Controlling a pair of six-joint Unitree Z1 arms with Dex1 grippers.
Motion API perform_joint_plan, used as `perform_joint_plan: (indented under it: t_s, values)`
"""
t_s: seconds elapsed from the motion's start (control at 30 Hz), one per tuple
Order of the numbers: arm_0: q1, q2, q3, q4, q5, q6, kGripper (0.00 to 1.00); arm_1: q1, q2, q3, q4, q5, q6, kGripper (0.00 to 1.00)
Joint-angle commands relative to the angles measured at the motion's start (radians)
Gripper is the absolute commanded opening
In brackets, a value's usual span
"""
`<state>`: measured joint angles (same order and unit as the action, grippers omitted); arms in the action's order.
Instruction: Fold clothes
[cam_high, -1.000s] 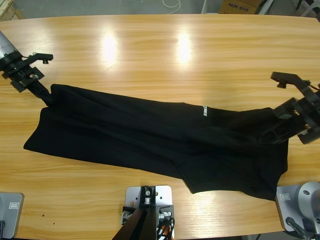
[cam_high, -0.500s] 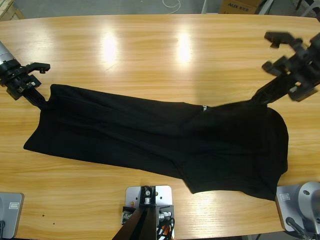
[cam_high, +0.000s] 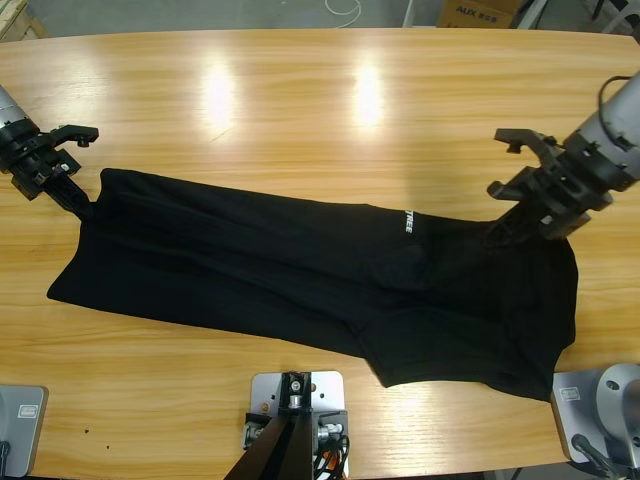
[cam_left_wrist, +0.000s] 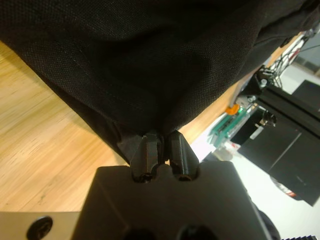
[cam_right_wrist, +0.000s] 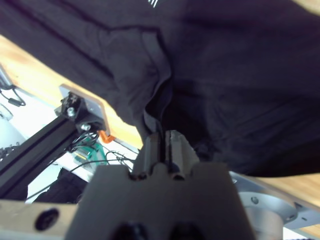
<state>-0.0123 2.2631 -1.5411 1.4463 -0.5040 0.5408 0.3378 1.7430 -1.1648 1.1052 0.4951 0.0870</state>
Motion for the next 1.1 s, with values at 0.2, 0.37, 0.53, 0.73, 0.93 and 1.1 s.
perform_joint_plan:
  t_s: [0.2,0.37,0.53,0.73,0.93,1.1]
  values:
    - [0.000,0.041,-0.040,0.011,-0.048,-0.002,0.353,-0.011,0.019,-0.010,0.035,-0.458,0.195,1.000]
    - [-0.004,0.002,-0.042,0.015,-0.085,0.013,0.997,-0.011,-0.060,-0.061,0.040,-0.386,0.194,1.000]
    - [-0.096,-0.127,-0.094,0.017,-0.082,0.013,1.000,-0.004,-0.116,-0.113,-0.023,-0.150,0.107,0.913]
    - [-0.288,-0.129,-0.138,0.002,-0.063,0.045,0.945,0.012,-0.148,-0.010,-0.066,-0.275,0.255,1.000]
    - [-0.389,-0.121,-0.105,-0.061,0.070,0.045,0.955,0.012,-0.430,0.341,-0.261,-0.395,0.708,1.000]
    - [-0.412,-0.105,-0.110,-0.070,0.080,0.046,0.968,0.004,-0.348,0.413,-0.284,-0.386,0.894,1.000]
